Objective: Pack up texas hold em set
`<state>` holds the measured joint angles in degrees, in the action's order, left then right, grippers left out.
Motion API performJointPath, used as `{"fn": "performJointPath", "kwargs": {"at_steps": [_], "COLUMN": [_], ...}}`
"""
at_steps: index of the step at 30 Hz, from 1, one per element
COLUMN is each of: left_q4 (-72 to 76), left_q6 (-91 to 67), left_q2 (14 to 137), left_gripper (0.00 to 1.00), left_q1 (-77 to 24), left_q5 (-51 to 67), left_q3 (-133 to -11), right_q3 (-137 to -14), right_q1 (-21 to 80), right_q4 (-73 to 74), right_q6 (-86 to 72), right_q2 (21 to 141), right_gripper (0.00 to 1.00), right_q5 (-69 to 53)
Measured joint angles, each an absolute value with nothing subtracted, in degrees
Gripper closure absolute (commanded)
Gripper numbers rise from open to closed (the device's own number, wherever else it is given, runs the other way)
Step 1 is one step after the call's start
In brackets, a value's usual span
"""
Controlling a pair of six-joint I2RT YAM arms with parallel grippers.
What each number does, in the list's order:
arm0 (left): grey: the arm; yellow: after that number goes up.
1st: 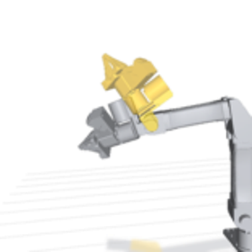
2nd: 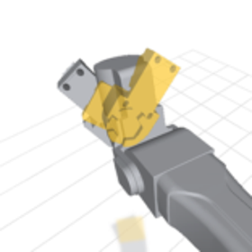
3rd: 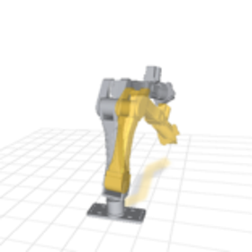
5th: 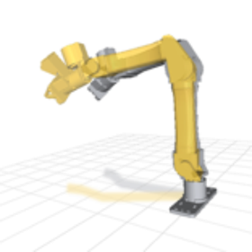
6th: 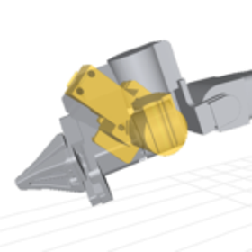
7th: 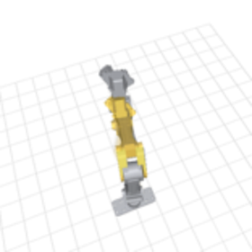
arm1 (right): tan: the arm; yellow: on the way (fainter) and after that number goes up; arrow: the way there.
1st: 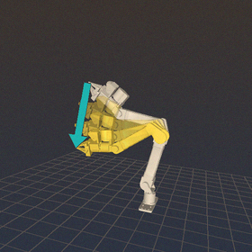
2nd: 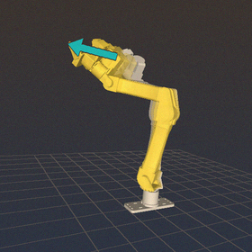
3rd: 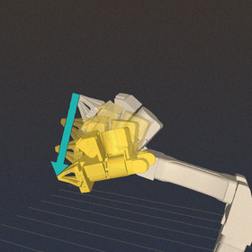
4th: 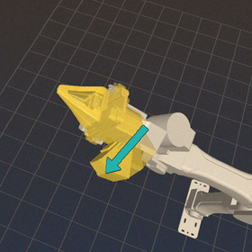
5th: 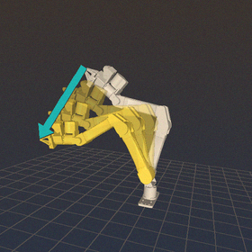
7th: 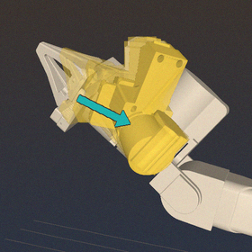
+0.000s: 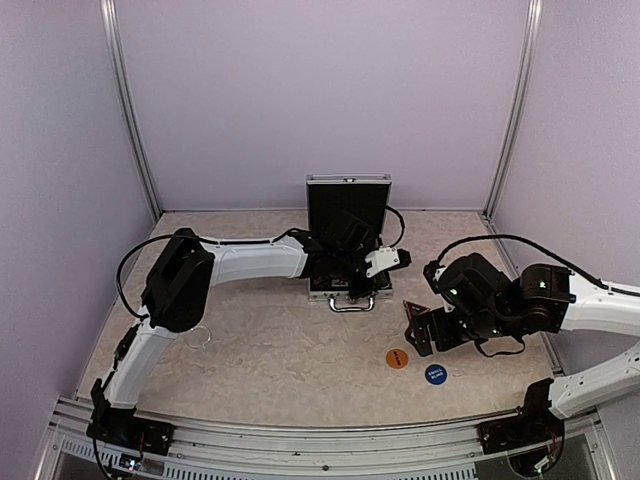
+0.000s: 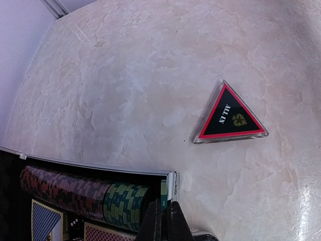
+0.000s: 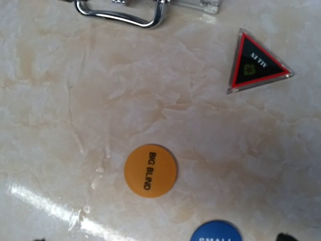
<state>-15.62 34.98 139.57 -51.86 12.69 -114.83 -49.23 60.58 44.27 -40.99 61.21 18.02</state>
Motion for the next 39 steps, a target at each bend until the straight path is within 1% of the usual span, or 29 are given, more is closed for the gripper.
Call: {"fn": "performJointPath", "kwargs": {"at_steps": [9, 18, 39], "left_q4": [-12.75, -10.28, -10.39], "left_q6": [34.50, 33.76, 33.26], "left_q2": [138.19, 136.81, 136.75], "left_gripper": [1.00, 1.00, 1.00], "left_q1": [-51.83, -51.62, -51.13], "left_q5": [12.60, 11.57, 13.76], "left_q3": [-111.74, -111.46, -111.48], "right_q3": [-49.23, -49.23, -49.23], "right_q1": [60.55, 60.58, 60.55], "right_q4": [44.27, 44.27, 44.27], "right_q6": [-40.77, -40.36, -40.10], "right_q2": [61.17, 61.17, 61.17], "right_gripper": [0.00, 0.00, 0.00], "right_q5": [18.02, 18.02, 18.00]}}
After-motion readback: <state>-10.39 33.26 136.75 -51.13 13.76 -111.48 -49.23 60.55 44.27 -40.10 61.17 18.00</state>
